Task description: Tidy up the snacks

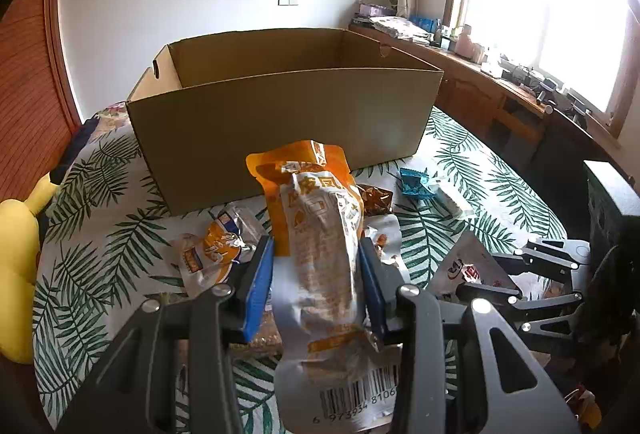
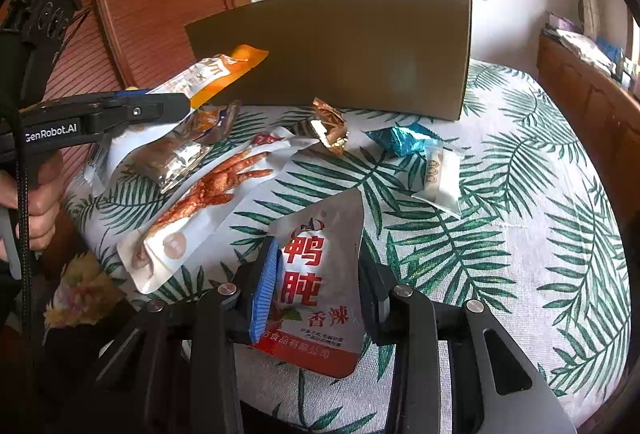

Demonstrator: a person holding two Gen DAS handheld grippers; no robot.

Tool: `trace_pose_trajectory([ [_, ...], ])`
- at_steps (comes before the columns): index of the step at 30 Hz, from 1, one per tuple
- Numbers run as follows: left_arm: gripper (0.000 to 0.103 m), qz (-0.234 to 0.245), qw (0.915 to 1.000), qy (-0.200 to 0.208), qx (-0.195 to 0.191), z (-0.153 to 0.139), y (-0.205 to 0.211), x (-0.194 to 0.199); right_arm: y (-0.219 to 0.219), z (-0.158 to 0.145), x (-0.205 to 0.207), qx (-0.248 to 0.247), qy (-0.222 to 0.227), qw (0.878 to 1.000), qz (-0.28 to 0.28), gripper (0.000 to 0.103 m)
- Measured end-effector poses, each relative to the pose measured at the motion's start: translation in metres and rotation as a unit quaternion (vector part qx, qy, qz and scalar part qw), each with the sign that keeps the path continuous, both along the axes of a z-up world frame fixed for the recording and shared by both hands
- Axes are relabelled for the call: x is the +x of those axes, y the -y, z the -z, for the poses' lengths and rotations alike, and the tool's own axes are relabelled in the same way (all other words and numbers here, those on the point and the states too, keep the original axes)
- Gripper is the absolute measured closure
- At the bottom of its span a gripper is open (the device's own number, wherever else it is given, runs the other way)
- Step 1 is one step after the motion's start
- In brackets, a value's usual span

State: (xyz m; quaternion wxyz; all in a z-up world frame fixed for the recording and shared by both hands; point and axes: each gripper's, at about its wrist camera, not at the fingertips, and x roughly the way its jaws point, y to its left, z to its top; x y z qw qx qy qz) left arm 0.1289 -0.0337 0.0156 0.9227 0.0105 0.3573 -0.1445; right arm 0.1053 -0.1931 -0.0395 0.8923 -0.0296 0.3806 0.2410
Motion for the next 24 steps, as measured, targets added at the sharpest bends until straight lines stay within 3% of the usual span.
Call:
trace_pose_trajectory([
  [7, 0.063, 0.001, 1.0, -0.002, -0.008, 0.002, -0.001, -0.003, 0.002, -0.012, -0.004, 0.008, 0.013, 1.0, 0.003, 0.076],
  [9, 0.063, 0.001, 1.0, -0.001, -0.008, 0.001, -0.001, -0.004, 0.008, -0.019, -0.004, 0.026, 0.017, 0.999, 0.006, 0.091],
  [11, 0.063, 0.0, 1.0, 0.0, -0.009, -0.001, -0.001, -0.005, 0.009, -0.024, -0.004, 0.035, 0.015, 0.999, 0.006, 0.095],
  [24, 0.063, -0.002, 0.9997, 0.017, -0.018, -0.015, -0.003, -0.011, 0.006, -0.043, -0.007, 0.025, 0.039, 0.999, -0.002, 0.098],
])
